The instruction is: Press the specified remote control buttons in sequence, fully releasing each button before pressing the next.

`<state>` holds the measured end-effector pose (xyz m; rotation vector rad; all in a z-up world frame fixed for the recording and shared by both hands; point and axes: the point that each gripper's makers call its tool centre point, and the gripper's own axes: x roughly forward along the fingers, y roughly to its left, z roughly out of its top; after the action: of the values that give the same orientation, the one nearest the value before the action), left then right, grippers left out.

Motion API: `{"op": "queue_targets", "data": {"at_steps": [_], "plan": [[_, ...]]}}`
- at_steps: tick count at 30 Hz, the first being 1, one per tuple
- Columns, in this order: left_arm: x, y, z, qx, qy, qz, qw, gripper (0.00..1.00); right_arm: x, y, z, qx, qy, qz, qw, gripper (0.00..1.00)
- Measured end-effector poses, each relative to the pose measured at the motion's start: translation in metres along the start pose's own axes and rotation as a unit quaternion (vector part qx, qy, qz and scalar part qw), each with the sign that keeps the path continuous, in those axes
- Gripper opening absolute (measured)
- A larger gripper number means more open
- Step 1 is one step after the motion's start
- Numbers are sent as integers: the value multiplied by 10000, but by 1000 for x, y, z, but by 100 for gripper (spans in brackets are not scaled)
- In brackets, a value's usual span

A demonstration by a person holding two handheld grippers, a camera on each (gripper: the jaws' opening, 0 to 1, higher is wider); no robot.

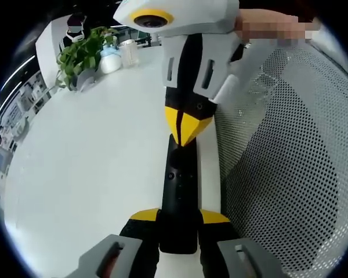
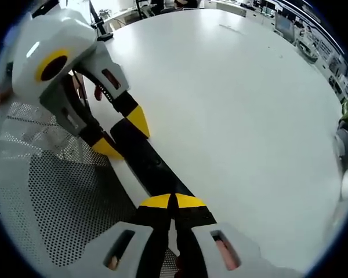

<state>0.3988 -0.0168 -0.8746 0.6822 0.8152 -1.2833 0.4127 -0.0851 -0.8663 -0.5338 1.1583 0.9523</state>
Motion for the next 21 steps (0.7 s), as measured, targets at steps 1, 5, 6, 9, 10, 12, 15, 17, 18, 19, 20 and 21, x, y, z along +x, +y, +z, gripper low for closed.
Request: {"op": "queue_targets", "data": {"at_steps": [1, 5, 6, 9, 10, 12, 15, 17, 18, 19, 20, 21], "plan": [[0, 0, 0, 2, 0, 0, 10000, 25, 0, 0, 0, -11, 8, -4, 10000, 0], [0, 0, 0, 19, 3, -3, 10000, 25, 0, 0, 0, -37, 11, -10, 10000, 0], [0, 0, 0, 24, 3, -4, 10000, 25, 0, 0, 0, -37, 9, -13, 10000, 0], [0, 0, 0, 61, 18, -7, 10000, 25, 0, -1, 1, -54, -14, -59, 10000, 0], [0, 0, 0, 73, 23, -10, 10000, 25, 0, -2, 1, -62, -18, -74, 10000, 0], [0, 0, 0, 82, 34, -13, 10000, 25, 0, -2, 2, -64, -28, -73, 9999, 0], [0, 0, 0, 96, 38, -16, 9999, 24, -1, -1, 3, -31, -61, -42, 10000, 0], [1, -1, 1, 118, 46, -18, 9999, 24, -1, 1, 5, -3, -100, 7, 9999, 0], [1, -1, 1, 127, 46, -20, 9999, 24, -1, 2, 5, 6, -107, 51, 9999, 0], [1, -1, 1, 138, 45, -23, 9999, 24, 0, 3, 5, -4, -103, 61, 9999, 0], [1, -1, 1, 145, 49, -24, 9999, 24, 0, 4, 5, -34, -101, 67, 9999, 0], [1, -1, 1, 146, 50, -25, 9999, 24, 0, 6, 5, -95, -90, 74, 9999, 0]]}}
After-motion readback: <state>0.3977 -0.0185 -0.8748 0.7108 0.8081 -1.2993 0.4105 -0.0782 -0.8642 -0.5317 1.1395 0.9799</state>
